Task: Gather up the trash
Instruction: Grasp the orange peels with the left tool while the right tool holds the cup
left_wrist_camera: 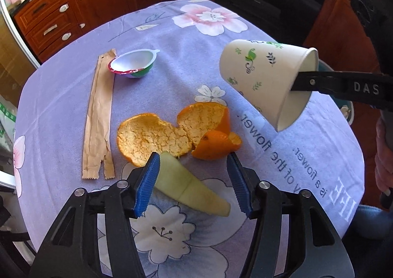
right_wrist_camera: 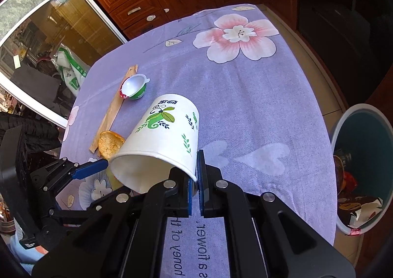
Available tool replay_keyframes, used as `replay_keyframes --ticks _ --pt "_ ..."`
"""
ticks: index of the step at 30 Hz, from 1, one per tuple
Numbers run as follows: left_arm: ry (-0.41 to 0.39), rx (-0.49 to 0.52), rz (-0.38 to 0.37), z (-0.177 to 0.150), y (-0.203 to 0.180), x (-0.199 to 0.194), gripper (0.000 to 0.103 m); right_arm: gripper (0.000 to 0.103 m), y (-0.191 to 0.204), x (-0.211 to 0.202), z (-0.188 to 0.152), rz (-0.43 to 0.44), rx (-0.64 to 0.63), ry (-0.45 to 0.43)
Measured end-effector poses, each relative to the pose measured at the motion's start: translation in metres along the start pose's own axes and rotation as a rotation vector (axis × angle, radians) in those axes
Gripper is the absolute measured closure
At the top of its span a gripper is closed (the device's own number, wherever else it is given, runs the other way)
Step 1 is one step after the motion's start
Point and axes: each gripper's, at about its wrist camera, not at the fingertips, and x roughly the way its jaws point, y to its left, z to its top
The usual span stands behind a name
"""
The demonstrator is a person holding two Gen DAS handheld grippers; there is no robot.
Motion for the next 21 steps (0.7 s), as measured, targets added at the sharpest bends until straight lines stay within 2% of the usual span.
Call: replay_keyframes --ticks 8,14,16,18,21 --pt "0.025 0.022 -0.011 0.015 -0.007 0.020 0.036 0.099 0.001 0.002 0.004 -0.002 0.004 0.002" --pt "0.018 -0.047 -0.038 0.025 0.008 0.027 0.035 0.099 -0.004 0.002 0.012 -0.010 0.015 -0.009" --pt "0.008 -0.041 -0.019 0.027 0.009 0.027 0.045 0.099 -0.005 0.003 0.013 -0.011 0.018 -0.008" --pt "-0.001 -0.038 -0.004 0.029 0.011 0.026 0.068 0.099 -0.006 0.005 0.014 -0.009 0.019 -0.005" --pt "-0.014 -0.078 -0.028 0.035 0.019 0.024 0.079 0.099 -0.007 0.009 0.014 -0.006 0.023 0.005"
